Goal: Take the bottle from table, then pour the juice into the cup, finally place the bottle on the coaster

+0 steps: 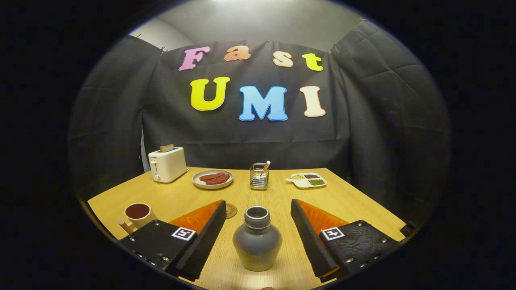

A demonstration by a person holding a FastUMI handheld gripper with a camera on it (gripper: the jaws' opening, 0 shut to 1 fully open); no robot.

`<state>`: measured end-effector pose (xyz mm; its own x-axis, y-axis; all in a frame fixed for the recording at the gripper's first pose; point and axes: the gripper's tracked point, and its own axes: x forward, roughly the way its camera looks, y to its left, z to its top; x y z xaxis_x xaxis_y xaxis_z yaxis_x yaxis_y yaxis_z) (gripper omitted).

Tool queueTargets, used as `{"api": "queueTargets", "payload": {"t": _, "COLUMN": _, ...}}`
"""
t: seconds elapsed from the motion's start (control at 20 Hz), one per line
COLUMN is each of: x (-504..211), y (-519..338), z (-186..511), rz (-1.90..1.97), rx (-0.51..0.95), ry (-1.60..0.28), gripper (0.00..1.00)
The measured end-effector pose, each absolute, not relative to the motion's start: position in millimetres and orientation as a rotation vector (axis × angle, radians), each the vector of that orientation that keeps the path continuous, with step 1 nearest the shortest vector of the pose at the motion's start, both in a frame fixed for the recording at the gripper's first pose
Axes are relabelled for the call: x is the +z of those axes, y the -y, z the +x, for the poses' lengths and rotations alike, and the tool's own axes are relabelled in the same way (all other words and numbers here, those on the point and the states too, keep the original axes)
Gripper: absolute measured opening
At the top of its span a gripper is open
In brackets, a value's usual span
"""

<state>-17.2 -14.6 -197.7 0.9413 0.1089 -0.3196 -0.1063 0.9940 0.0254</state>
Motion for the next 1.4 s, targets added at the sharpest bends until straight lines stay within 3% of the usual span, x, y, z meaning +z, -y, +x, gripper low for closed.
{"api": "queueTargets", "payload": {"t": 1.15, "x": -303.8, "y": 12.3, "z": -42.4, "rz": 0.024, "rx": 0.148, "ry": -0.540, "gripper": 0.98}}
{"api": "queueTargets", "payload": {"t": 1.2, "x": -304.9, "y": 11.1, "z": -43.8, "rz": 0.036, "rx": 0.154, "ry": -0.552, "gripper": 0.96}}
{"api": "queueTargets", "payload": {"t": 1.3, "x": -306.2, "y": 9.5, "z": -40.2, "rz": 0.042, "rx": 0.149, "ry": -0.556, "gripper": 0.84}}
{"api": "queueTargets", "payload": {"t": 1.4, "x": -306.3, "y": 9.3, "z": -39.3, "rz": 0.035, "rx": 0.145, "ry": -0.564, "gripper": 0.82}}
